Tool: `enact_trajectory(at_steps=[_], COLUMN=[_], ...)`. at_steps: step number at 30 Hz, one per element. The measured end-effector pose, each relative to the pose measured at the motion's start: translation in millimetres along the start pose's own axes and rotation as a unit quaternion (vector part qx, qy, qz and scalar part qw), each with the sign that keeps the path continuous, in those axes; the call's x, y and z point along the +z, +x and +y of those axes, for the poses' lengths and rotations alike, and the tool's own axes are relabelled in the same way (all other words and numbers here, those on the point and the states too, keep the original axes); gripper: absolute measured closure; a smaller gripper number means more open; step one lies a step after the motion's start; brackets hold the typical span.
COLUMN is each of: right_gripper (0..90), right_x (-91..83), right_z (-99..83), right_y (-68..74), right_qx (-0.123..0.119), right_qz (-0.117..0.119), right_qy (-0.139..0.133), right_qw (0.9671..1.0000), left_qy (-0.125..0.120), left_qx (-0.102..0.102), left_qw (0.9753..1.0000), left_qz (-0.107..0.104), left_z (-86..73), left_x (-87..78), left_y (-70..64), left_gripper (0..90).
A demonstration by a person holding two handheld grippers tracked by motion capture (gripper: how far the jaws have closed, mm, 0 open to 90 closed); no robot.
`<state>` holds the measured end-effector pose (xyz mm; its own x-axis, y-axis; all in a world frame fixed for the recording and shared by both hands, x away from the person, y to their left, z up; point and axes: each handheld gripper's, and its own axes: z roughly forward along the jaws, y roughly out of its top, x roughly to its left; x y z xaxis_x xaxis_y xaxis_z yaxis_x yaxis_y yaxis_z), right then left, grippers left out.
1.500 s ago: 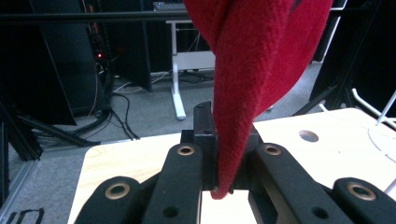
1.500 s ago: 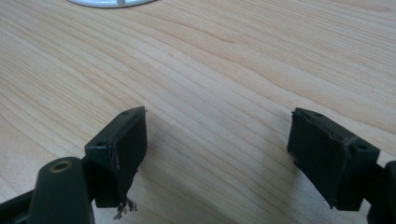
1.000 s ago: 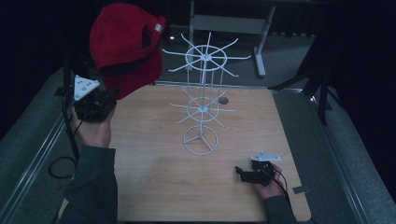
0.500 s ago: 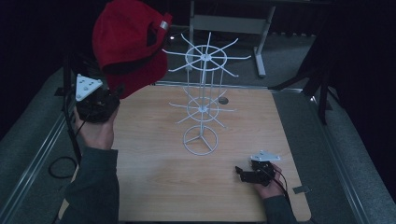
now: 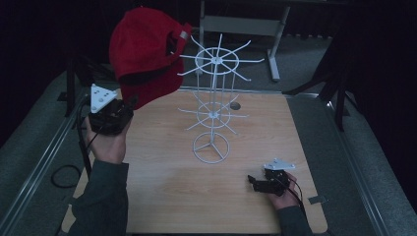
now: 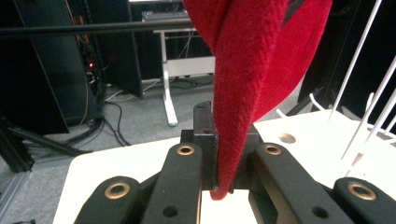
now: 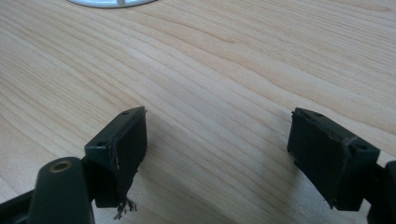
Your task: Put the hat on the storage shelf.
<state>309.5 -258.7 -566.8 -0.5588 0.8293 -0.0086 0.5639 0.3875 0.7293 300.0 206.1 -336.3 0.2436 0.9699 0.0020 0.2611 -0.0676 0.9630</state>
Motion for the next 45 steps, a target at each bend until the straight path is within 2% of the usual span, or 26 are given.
enact_trajectory(at_steps=[8,16,22,27,28,30,33,36,37,38,43,45], right_gripper=[19.7,19.7,19.7,19.7,19.7,19.7,19.7,19.7,19.7,19.7,19.7,19.7], right_x=[0.0,0.1,0.2,-0.1,-0.1,0.0,0.0,0.0,0.0,0.0,0.0,0.1], right_z=[0.0,0.0,0.0,0.0,0.0,0.0,0.0,0.0,0.0,0.0,0.0,0.0], right_y=[0.0,0.0,0.0,0.1,0.1,0.0,-0.1,0.0,0.0,-0.1,-0.1,-0.2], right_qx=[0.0,0.001,0.0,0.001,0.001,0.0,-0.001,0.0,0.0,0.0,-0.001,-0.002], right_qz=[0.0,0.0,0.0,0.001,0.001,0.0,0.0,0.0,0.0,0.0,0.0,-0.001], right_qy=[0.0,-0.001,-0.001,0.0,0.0,0.0,0.0,0.0,0.0,0.0,-0.001,-0.001], right_qw=[1.0,1.0,1.0,1.0,1.0,1.0,1.0,1.0,1.0,1.0,1.0,1.0], left_qy=[0.015,0.041,0.058,0.078,0.078,0.079,0.075,0.071,0.072,0.073,0.076,0.076], left_qx=[-0.002,0.001,0.019,0.027,0.027,0.028,0.035,0.033,0.035,0.036,0.034,0.033], left_qw=[0.9998,0.999,0.998,0.9966,0.9966,0.9964,0.9965,0.9967,0.9967,0.9965,0.9964,0.9964], left_qz=[0.011,0.018,0.017,0.0,0.0,-0.013,-0.012,-0.018,-0.018,-0.019,-0.016,-0.019], left_z=[-15.6,-42.5,-60.3,-78.3,-78.3,-81.6,-81.7,-81.5,-81.5,-81.7,-82.8,-83.0], left_x=[8.1,19.8,26.8,33.9,33.9,33.9,32.8,31.6,31.2,31.4,32.3,32.3], left_y=[0.5,2.0,-4.1,-7.3,-7.3,-7.4,-8.7,-8.1,-8.1,-8.1,-8.3,-8.0], left_gripper=[85.8,85.7,85.5,84.1,83.0,79.0,74.0,65.0,65.0,60.3,47.6,44.8])
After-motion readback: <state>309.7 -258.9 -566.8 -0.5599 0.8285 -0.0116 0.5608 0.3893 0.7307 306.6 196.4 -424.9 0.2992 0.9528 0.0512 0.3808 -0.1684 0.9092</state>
